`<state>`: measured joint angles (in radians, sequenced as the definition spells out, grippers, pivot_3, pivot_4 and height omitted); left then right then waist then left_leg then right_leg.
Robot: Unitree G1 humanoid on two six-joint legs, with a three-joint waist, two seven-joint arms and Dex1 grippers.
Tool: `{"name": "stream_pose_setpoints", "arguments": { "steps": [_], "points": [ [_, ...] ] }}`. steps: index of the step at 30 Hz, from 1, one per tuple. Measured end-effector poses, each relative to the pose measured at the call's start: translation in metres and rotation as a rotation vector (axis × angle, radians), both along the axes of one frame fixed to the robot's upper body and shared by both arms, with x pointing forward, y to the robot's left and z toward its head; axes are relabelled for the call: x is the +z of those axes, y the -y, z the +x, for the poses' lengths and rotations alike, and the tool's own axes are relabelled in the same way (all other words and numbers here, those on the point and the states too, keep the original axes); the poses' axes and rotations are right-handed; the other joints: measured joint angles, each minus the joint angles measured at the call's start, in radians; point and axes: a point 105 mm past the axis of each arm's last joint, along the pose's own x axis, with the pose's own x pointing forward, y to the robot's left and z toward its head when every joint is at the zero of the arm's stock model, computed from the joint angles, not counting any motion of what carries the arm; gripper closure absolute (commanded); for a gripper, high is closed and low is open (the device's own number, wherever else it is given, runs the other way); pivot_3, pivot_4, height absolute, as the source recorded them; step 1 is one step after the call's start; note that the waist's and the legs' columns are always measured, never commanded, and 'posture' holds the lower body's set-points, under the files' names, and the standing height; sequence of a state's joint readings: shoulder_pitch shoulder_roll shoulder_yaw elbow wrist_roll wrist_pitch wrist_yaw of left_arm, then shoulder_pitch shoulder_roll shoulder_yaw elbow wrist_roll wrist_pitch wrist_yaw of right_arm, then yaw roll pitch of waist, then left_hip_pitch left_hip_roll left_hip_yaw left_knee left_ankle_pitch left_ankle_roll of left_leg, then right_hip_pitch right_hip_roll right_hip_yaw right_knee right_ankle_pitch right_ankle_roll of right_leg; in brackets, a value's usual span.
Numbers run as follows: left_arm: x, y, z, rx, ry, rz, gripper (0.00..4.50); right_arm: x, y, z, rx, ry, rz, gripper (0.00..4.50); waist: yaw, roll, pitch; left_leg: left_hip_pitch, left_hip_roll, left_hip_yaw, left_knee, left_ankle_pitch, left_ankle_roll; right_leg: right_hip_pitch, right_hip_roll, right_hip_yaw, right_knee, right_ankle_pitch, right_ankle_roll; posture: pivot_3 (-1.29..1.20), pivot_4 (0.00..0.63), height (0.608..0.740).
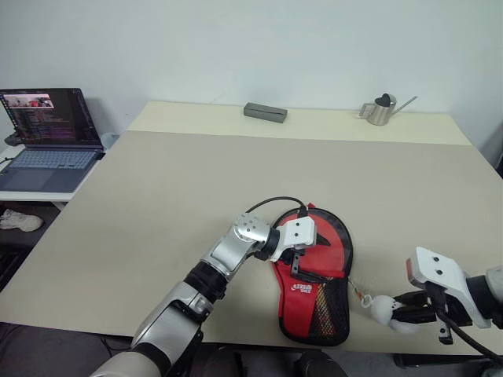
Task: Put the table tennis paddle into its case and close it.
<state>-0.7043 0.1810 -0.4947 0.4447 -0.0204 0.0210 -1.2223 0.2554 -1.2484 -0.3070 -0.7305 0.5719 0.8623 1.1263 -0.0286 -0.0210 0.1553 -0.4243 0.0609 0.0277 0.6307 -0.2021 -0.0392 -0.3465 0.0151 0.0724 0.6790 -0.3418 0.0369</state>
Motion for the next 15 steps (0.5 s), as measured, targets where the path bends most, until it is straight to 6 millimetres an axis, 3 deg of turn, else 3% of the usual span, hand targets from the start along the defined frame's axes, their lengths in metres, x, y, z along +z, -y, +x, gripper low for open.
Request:
{"name": "stream_pose_setpoints", "arguments": {
  "steps": [5,15],
  "points": [
    [-0.007,0.004,0.001,0.014,0.000,-0.035,0.00,-0.004,0.001,-0.003,-0.010,-0.020,0.002,4.35,0.006,-0.001,-0.001,0.007,-0.001,-0.001,0.000,0.000,0.000,0.008,-0.001,-0.001,-0.002,0.000,0.001,0.00,0.150,0.740],
    [-0.014,0.003,-0.003,0.022,0.021,-0.062,0.00,-0.018,0.006,-0.039,-0.015,-0.164,0.002,4.36,0.013,-0.009,-0.017,0.008,-0.001,-0.002,-0.002,0.000,0.000,0.011,-0.001,-0.002,-0.006,-0.003,0.004,0.00,0.150,0.740]
  ]
}}
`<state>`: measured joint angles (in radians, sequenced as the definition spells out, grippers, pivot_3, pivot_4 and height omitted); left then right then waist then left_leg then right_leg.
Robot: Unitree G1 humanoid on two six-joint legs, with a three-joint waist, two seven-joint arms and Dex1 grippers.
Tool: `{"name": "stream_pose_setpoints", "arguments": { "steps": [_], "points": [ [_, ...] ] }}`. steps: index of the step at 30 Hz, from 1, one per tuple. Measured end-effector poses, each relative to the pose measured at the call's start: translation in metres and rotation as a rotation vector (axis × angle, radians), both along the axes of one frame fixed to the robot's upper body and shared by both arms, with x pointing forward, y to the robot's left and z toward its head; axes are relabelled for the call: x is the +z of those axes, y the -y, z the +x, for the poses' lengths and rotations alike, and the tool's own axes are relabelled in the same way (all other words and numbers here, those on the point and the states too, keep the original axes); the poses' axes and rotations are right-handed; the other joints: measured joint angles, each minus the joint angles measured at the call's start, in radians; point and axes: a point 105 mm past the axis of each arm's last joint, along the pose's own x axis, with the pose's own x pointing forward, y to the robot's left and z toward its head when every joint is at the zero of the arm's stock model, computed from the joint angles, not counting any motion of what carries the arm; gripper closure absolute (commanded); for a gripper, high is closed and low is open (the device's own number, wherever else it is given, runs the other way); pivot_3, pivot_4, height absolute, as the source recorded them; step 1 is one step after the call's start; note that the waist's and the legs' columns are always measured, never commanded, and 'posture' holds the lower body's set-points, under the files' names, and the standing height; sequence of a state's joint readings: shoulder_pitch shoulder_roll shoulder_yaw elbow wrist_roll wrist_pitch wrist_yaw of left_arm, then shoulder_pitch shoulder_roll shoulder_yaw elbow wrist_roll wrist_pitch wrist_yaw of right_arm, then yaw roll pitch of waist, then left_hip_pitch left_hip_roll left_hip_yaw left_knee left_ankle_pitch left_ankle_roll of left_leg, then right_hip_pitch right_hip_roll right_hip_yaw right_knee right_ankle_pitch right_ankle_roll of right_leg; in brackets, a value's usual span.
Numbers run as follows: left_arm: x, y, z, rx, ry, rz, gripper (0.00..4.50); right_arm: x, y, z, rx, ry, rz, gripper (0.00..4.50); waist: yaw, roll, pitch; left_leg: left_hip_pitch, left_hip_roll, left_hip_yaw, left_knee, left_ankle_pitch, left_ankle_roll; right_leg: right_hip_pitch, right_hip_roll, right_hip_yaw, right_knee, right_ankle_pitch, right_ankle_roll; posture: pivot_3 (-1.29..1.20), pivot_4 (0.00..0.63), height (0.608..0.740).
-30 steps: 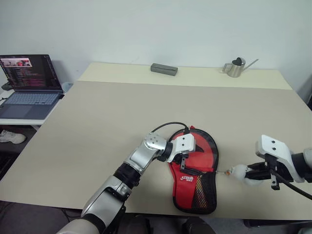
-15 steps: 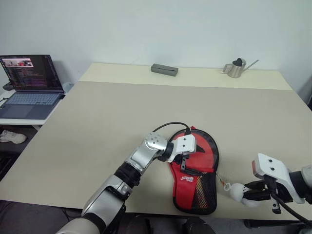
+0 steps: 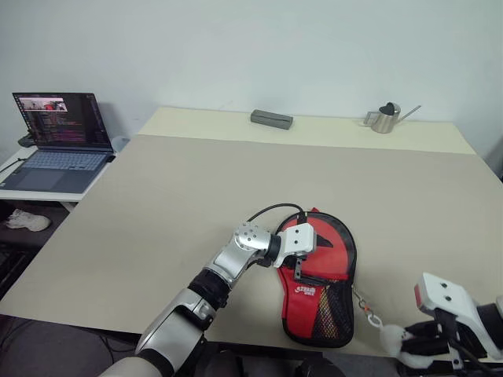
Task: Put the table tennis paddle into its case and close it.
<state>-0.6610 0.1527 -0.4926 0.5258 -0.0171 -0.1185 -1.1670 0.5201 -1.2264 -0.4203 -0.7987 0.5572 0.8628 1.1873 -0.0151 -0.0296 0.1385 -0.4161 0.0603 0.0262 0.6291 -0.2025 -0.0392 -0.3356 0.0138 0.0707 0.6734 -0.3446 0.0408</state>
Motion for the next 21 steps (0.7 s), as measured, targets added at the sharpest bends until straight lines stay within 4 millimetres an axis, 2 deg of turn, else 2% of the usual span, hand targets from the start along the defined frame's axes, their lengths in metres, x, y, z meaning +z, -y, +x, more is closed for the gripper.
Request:
{"name": "stream_pose_setpoints", "arguments": {
  "steps": [5,14,21],
  "points": [
    [-0.002,0.000,-0.001,0.001,0.002,0.007,0.00,-0.006,-0.005,-0.017,0.051,-0.054,0.000,4.37,0.001,0.000,-0.003,0.000,0.000,0.000,0.000,0.000,0.000,0.000,0.000,0.000,0.000,0.000,0.000,0.00,0.150,0.740],
    [-0.002,0.005,-0.002,-0.008,0.009,0.013,0.00,-0.005,-0.027,-0.045,0.163,-0.139,0.064,4.37,0.011,0.001,-0.008,0.000,0.000,0.000,0.000,0.000,0.000,0.001,0.000,0.000,-0.002,0.000,0.000,0.00,0.150,0.740],
    [-0.004,0.009,-0.002,-0.010,-0.003,0.014,0.00,-0.002,-0.032,-0.052,0.237,-0.156,0.064,4.38,0.017,0.001,-0.012,0.000,-0.001,-0.002,-0.001,-0.001,0.000,0.005,-0.001,-0.002,-0.009,0.000,0.001,0.00,0.150,0.740]
  ]
}}
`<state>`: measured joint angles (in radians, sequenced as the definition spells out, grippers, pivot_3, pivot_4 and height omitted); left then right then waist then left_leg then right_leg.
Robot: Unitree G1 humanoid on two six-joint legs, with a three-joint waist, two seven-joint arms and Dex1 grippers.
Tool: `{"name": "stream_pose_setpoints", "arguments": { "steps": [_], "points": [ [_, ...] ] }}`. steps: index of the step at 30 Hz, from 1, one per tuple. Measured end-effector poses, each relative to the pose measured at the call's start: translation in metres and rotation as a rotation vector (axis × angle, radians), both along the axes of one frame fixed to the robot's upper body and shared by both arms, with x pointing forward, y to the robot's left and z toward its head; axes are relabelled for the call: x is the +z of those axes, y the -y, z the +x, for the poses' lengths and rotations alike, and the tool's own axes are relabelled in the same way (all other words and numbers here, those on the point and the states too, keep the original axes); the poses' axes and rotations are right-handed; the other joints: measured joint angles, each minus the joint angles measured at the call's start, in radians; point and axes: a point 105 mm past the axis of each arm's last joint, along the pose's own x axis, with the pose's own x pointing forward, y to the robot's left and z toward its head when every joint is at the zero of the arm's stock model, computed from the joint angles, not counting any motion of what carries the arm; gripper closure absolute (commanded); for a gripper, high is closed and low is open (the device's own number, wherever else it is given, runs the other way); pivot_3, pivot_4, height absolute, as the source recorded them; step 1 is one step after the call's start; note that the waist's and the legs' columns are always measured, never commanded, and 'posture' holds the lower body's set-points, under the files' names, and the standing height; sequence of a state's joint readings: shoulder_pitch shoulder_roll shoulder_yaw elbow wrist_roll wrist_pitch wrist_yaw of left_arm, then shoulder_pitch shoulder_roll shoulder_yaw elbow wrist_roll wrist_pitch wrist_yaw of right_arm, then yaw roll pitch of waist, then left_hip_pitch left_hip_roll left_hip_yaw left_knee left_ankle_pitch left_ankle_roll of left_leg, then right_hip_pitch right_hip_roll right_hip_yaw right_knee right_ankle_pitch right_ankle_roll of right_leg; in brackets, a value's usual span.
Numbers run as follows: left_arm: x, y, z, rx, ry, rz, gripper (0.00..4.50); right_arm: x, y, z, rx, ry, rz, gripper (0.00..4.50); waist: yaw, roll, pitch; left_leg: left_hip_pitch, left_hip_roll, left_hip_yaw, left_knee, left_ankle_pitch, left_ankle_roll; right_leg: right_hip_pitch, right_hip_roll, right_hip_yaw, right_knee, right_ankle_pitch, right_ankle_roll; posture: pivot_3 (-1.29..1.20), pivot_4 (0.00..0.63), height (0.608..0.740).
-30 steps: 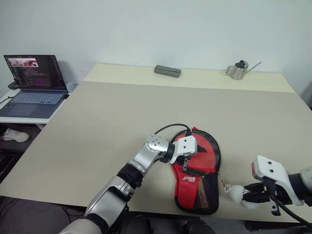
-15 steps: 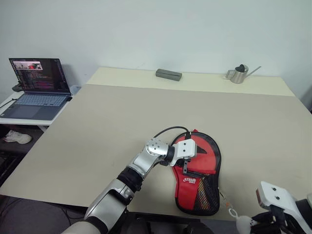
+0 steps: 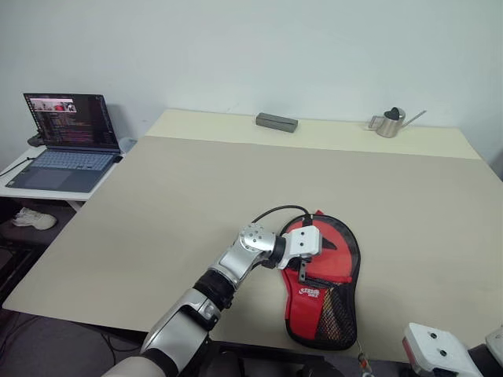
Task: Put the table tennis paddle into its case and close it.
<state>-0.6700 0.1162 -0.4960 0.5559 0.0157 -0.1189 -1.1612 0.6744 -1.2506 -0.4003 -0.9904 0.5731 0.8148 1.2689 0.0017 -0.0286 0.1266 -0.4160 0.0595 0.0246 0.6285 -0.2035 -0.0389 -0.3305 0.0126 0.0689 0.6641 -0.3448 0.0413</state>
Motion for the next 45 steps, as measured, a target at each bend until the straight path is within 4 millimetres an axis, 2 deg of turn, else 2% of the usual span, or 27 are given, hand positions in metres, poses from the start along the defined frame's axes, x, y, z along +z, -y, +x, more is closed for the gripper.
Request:
{"name": "stream_pose_setpoints", "arguments": {
  "steps": [7,12,17,24,28,32,35,37,40,42,45],
  "points": [
    [0.000,0.001,0.000,0.002,-0.002,-0.001,0.00,0.002,-0.012,0.009,0.040,0.063,0.035,4.38,0.002,-0.001,0.000,0.000,0.000,-0.002,0.000,-0.001,0.000,0.002,0.000,0.000,-0.002,0.000,0.000,0.00,0.150,0.740],
    [0.000,0.002,0.000,0.009,-0.001,-0.003,0.00,0.007,-0.015,0.013,0.037,0.058,0.060,2.79,0.003,-0.001,0.000,0.000,0.000,-0.003,0.000,-0.001,0.000,0.003,-0.001,0.000,-0.002,0.000,0.000,0.00,0.150,0.740],
    [-0.001,0.002,0.001,0.012,-0.001,-0.003,0.00,0.019,-0.015,0.018,0.013,0.045,0.117,2.79,0.003,-0.001,0.000,0.000,0.000,-0.003,0.001,-0.001,0.000,0.004,-0.001,0.000,-0.002,0.000,0.000,0.00,0.150,0.740],
    [0.000,0.003,0.002,0.015,-0.010,0.000,0.00,0.055,0.003,0.072,-0.165,0.193,0.208,2.79,0.002,0.000,0.001,0.001,0.000,-0.003,0.000,-0.001,0.000,0.004,-0.002,0.000,-0.003,0.001,-0.001,0.00,0.150,0.740],
    [0.001,0.003,0.002,0.019,-0.012,0.001,0.00,0.057,0.009,0.075,-0.189,0.170,0.211,2.79,0.002,0.000,0.001,-0.001,-0.001,-0.003,-0.001,-0.001,0.000,0.003,-0.001,0.000,-0.004,0.002,-0.004,0.00,0.150,0.740],
    [0.000,0.003,0.003,0.025,-0.012,0.001,0.00,0.064,0.008,0.070,-0.170,0.137,0.234,2.79,0.001,0.000,0.001,0.000,0.000,-0.003,0.000,-0.001,0.000,0.003,-0.001,0.000,-0.004,0.002,-0.004,0.00,0.150,0.740],
    [0.001,0.002,0.004,0.028,-0.009,0.000,0.00,0.065,0.008,0.075,-0.175,0.161,0.233,2.79,-0.002,0.000,0.001,0.000,0.000,-0.003,0.000,-0.001,0.000,0.003,-0.001,0.000,-0.004,0.002,-0.003,0.00,0.150,0.740],
    [0.003,0.001,0.005,0.031,-0.005,-0.002,0.00,0.067,0.009,0.087,-0.197,0.223,0.238,2.79,-0.004,0.000,0.001,0.001,0.001,-0.002,0.000,-0.001,0.000,0.003,-0.001,0.001,-0.004,0.000,0.000,0.00,0.150,0.740],
    [0.008,-0.004,0.007,0.051,0.000,-0.019,0.00,0.069,0.015,0.118,-0.278,0.332,0.266,2.79,-0.009,0.001,0.004,0.001,0.001,-0.002,0.000,-0.001,0.000,0.001,-0.001,0.002,-0.002,0.000,0.000,0.00,0.150,0.740],
    [0.013,-0.015,0.011,0.091,-0.018,-0.029,0.00,0.069,0.023,0.141,-0.352,0.389,0.275,2.79,-0.015,0.001,0.010,-0.003,0.002,-0.001,0.000,-0.001,0.000,-0.004,0.000,0.003,0.000,0.002,-0.002,0.00,0.150,0.740],
    [0.045,-0.035,0.019,0.166,-0.038,-0.124,0.00,0.060,0.034,0.162,-0.414,0.414,0.269,2.79,-0.026,0.006,0.020,-0.007,0.002,-0.001,0.000,0.000,0.000,-0.009,0.001,0.002,0.002,0.003,-0.004,0.00,0.150,0.740]
  ]
}}
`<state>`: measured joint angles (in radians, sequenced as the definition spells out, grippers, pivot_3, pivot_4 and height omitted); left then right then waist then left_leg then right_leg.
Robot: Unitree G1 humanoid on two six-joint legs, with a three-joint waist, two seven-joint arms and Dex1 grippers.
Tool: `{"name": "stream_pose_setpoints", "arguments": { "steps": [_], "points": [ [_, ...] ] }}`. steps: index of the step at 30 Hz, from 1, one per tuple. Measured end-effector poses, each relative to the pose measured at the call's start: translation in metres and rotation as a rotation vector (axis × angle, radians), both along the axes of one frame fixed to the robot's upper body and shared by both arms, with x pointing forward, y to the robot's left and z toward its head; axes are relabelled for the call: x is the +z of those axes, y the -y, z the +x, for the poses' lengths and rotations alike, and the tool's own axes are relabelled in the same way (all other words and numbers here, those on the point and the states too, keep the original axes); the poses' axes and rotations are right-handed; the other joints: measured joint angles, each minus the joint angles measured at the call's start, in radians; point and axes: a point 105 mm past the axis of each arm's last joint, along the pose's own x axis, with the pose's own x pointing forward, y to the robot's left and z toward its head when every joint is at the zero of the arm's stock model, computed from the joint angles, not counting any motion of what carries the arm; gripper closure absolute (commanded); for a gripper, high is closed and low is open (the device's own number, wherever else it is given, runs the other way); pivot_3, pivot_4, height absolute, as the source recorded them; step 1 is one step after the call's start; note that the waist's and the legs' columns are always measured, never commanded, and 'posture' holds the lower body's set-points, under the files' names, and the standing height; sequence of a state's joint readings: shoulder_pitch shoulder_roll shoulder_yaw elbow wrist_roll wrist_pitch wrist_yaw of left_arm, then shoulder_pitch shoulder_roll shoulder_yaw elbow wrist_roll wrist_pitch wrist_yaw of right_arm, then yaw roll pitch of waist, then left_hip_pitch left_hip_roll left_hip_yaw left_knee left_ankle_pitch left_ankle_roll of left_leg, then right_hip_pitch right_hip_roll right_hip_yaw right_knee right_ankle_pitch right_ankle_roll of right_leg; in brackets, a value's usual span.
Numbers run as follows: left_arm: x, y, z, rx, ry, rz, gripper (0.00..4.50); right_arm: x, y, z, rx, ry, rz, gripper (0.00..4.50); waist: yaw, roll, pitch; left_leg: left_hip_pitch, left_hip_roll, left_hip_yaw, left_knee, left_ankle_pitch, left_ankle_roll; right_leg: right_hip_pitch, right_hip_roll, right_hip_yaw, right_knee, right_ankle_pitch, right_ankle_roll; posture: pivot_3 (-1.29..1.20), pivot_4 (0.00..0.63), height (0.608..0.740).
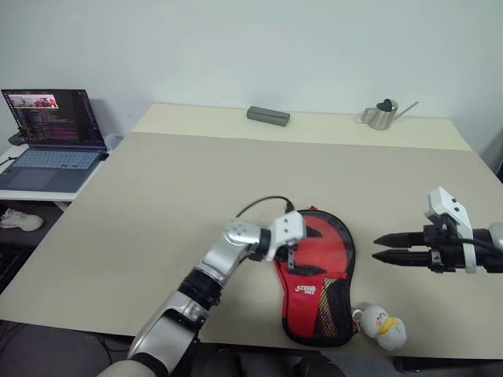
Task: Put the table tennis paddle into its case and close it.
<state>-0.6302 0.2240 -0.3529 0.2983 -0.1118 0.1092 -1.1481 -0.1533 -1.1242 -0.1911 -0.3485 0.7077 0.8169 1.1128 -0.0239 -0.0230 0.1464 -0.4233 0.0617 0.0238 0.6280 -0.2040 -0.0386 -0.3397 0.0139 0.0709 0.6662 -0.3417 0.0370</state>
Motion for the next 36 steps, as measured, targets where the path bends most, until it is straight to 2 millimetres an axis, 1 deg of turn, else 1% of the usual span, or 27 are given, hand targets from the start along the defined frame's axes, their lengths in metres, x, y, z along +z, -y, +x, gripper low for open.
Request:
{"name": "stream_pose_setpoints", "arguments": {
  "steps": [1,3,7,8,10,11,13,15,17,18,22,26,28,32,36],
  "points": [
    [0.016,-0.006,0.001,0.014,0.012,-0.041,0.00,-0.003,0.002,0.004,-0.004,0.002,0.000,2.79,0.000,0.001,0.001,-0.002,0.000,0.000,0.000,0.000,0.000,-0.003,0.000,0.000,0.001,0.000,0.000,0.00,0.150,0.740],
    [0.037,-0.012,0.000,0.023,0.036,-0.088,0.00,-0.006,0.004,0.008,-0.002,-0.003,0.004,2.79,0.001,0.004,0.002,-0.003,0.000,0.002,0.000,0.000,0.000,-0.003,0.000,0.000,-0.001,0.000,0.000,0.00,0.150,0.740],
    [0.067,-0.017,-0.008,0.033,0.032,-0.163,0.00,-0.003,0.003,0.022,0.003,0.055,0.036,2.79,0.000,0.005,0.007,-0.004,0.000,0.002,0.000,0.000,0.000,-0.003,0.000,0.000,-0.001,0.000,0.000,0.00,0.150,0.740],
    [0.078,-0.023,-0.012,0.034,0.034,-0.179,0.00,-0.003,0.003,0.027,0.003,0.068,0.035,2.79,-0.001,0.005,0.008,-0.003,0.000,0.002,0.000,0.000,0.000,-0.003,0.000,0.000,-0.001,0.000,0.000,0.00,0.150,0.740],
    [0.088,-0.034,-0.015,0.047,0.036,-0.184,0.00,-0.003,0.005,0.031,-0.005,0.086,0.041,2.79,-0.003,0.005,0.009,-0.003,0.000,0.002,0.001,0.000,0.000,-0.003,0.000,0.000,0.000,0.000,0.000,0.00,0.150,0.740],
    [0.093,-0.048,-0.018,0.066,0.036,-0.173,0.00,-0.001,0.006,0.036,-0.012,0.108,0.050,2.79,-0.006,0.005,0.010,-0.002,0.001,0.002,0.000,0.000,0.000,-0.003,0.000,0.000,0.000,0.000,0.000,0.00,0.150,0.740],
    [0.093,-0.073,-0.020,0.117,0.025,-0.137,0.00,-0.001,0.014,0.045,-0.048,0.134,0.068,2.79,-0.011,0.006,0.011,0.000,0.001,0.001,-0.001,0.000,0.000,-0.002,0.001,0.001,0.001,0.000,0.000,0.00,0.150,0.740],
    [0.084,-0.102,-0.020,0.205,-0.011,-0.093,0.00,0.000,0.019,0.058,-0.090,0.179,0.107,2.79,-0.015,0.007,0.011,0.001,0.002,0.002,-0.001,0.000,0.000,-0.002,0.001,0.002,0.001,0.000,0.000,0.00,0.150,0.740],
    [0.077,-0.119,-0.020,0.268,-0.036,-0.073,0.00,0.001,0.021,0.066,-0.106,0.204,0.135,2.79,-0.013,0.007,0.014,0.001,0.002,0.002,-0.001,0.000,0.000,-0.002,0.000,0.002,0.001,0.000,0.000,0.00,0.150,0.740],
    [0.075,-0.123,-0.020,0.290,-0.039,-0.068,0.00,0.002,0.023,0.070,-0.116,0.213,0.138,2.79,-0.010,0.007,0.015,0.001,0.002,0.002,-0.001,0.000,0.000,-0.002,0.000,0.002,0.001,0.000,0.000,0.00,0.150,0.740],
    [0.080,-0.133,-0.015,0.374,-0.013,-0.084,0.00,0.003,0.035,0.081,-0.149,0.238,0.138,2.79,0.004,0.006,0.015,0.000,0.002,0.003,0.000,0.000,0.000,-0.002,-0.004,0.001,0.000,0.000,0.000,0.00,0.150,0.740],
    [0.074,-0.138,-0.013,0.442,-0.014,-0.082,0.00,-0.001,0.048,0.087,-0.188,0.230,0.125,2.79,0.002,0.006,0.015,0.000,0.002,0.003,-0.001,0.000,0.000,-0.002,-0.005,0.002,0.000,0.000,0.000,0.00,0.150,0.740],
    [0.075,-0.139,-0.010,0.479,0.000,-0.085,0.00,-0.001,0.056,0.092,-0.216,0.232,0.119,2.79,0.000,0.006,0.015,0.000,0.002,0.004,0.000,0.000,0.000,-0.002,-0.005,0.001,0.001,0.000,0.000,0.00,0.150,0.740],
    [0.082,-0.132,-0.005,0.502,0.049,-0.084,0.00,0.012,0.067,0.101,-0.247,0.290,0.100,2.79,-0.002,0.007,0.015,0.001,0.001,0.005,0.000,0.000,0.000,-0.002,-0.003,0.001,0.002,0.000,0.000,0.00,0.150,0.740],
    [0.083,-0.135,-0.001,0.525,0.068,-0.067,0.00,0.016,0.070,0.099,-0.250,0.307,0.091,2.79,-0.003,0.007,0.015,0.001,0.001,0.005,-0.001,0.000,0.000,-0.002,-0.002,0.001,0.001,0.000,0.000,0.00,0.150,0.740]
  ]
}}
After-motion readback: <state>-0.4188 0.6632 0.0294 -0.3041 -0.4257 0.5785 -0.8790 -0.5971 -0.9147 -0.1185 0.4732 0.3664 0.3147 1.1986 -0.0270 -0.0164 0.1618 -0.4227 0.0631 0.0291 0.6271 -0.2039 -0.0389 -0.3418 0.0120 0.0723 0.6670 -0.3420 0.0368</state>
